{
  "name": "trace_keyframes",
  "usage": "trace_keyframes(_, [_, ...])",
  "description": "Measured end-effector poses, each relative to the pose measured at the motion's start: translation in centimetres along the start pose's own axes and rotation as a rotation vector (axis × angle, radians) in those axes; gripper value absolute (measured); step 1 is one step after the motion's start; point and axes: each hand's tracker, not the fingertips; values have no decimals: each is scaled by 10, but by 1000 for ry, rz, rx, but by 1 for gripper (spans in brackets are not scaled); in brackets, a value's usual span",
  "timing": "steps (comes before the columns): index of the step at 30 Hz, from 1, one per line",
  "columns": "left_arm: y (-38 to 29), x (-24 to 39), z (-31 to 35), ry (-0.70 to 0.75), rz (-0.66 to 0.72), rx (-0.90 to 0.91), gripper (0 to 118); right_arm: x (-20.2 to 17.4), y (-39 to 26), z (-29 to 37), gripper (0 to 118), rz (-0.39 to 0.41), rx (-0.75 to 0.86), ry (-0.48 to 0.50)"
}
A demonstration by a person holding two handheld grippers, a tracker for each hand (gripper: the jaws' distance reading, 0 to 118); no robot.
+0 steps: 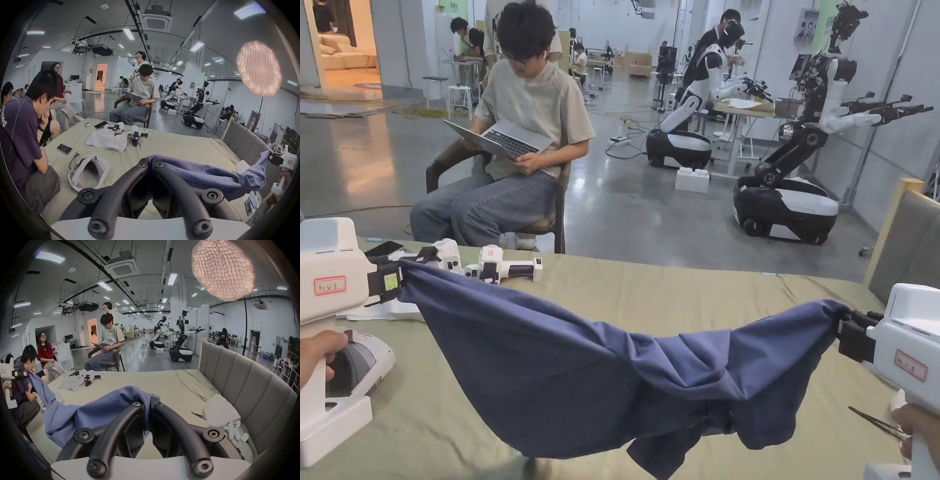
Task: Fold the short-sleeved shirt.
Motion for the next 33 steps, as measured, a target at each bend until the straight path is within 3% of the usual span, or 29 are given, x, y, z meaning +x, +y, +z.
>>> trace_keyframes(11, [44, 8, -41, 43, -51, 40, 0, -23, 43, -51, 4, 6, 41, -28])
trace_keyframes(17, [32, 2, -60, 64, -60, 19, 0, -26, 33, -84, 4, 22, 22, -48])
trace_keyframes(26, [-101, -23, -73, 60, -31, -154, 0, -27, -78, -103, 4, 40, -131, -56])
trace_keyframes(33, [-222, -53, -53, 81, -10, -305, 0, -28, -180, -71, 4, 58, -250, -72])
